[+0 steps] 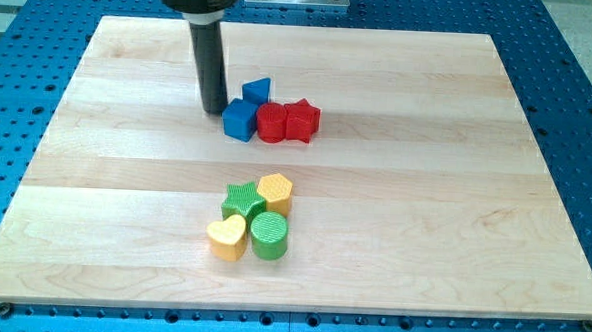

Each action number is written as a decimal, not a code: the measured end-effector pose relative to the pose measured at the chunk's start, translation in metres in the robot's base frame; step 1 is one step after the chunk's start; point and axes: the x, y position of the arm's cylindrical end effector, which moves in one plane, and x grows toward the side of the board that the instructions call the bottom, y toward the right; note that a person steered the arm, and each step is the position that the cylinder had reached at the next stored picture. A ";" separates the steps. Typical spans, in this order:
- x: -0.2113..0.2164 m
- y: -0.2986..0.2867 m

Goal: Move your hand bottom left to the blue cube

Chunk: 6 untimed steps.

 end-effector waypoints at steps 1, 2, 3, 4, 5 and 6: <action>-0.001 -0.023; 0.041 -0.034; 0.079 -0.018; 0.080 -0.013; 0.099 -0.013; 0.152 -0.013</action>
